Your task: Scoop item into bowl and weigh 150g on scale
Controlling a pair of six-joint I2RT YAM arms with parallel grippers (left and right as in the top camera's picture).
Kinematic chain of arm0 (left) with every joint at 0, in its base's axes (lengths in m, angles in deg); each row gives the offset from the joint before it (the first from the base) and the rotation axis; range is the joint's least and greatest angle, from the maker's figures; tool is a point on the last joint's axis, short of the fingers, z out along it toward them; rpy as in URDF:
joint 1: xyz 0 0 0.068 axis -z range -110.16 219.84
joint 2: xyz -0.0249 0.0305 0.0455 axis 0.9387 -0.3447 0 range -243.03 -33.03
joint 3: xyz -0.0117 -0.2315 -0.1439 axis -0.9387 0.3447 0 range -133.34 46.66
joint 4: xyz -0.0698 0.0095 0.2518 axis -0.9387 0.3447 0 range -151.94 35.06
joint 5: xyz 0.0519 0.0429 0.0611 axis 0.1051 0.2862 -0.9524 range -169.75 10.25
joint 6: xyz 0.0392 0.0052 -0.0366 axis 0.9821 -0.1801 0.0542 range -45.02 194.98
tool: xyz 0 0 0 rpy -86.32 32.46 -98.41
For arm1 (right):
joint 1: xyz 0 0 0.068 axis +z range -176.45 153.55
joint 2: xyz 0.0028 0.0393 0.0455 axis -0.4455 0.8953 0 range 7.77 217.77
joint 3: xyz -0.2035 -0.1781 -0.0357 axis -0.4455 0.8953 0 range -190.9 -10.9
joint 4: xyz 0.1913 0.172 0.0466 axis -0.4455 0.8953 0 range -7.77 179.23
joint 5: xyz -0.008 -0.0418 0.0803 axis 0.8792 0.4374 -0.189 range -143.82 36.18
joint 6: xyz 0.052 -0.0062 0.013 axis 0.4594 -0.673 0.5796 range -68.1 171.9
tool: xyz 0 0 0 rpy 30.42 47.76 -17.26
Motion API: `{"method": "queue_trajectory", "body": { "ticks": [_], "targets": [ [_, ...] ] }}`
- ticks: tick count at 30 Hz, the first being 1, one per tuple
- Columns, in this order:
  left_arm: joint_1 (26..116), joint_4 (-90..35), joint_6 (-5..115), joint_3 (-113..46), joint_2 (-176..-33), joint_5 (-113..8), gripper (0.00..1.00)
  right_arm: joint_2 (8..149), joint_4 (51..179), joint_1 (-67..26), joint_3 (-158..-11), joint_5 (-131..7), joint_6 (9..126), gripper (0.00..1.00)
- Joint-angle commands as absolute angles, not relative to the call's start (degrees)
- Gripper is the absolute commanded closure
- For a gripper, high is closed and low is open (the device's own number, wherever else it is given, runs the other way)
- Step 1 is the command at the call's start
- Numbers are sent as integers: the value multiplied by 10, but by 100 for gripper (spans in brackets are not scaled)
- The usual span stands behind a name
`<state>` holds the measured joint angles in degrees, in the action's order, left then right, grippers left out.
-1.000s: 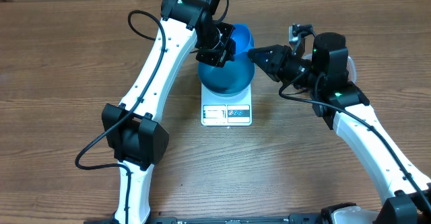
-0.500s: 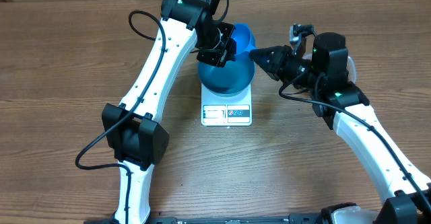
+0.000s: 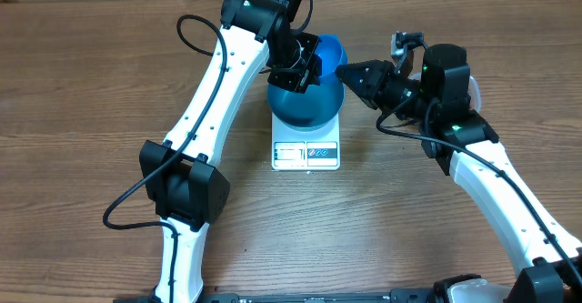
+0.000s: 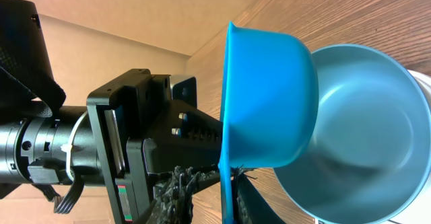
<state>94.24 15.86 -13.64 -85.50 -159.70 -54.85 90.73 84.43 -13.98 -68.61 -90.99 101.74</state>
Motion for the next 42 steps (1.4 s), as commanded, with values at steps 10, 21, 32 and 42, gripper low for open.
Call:
{"method": "queue_trajectory", "body": {
  "ticks": [10, 21, 32, 42],
  "targets": [
    [946, 161, -138, -867, -1598, -544, 96, 906, 841, -137, -698, -898, 1014, 85],
    [946, 170, -135, -867, -1598, -544, 95, 906, 841, -137, -698, -892, 1014, 86],
    [945, 172, -135, -867, -1598, -544, 96, 906, 843, -137, -698, -892, 1014, 87],
    [938, 170, -135, -867, -1598, -544, 96, 906, 854, -137, -698, -891, 1014, 89]
  ]
}}
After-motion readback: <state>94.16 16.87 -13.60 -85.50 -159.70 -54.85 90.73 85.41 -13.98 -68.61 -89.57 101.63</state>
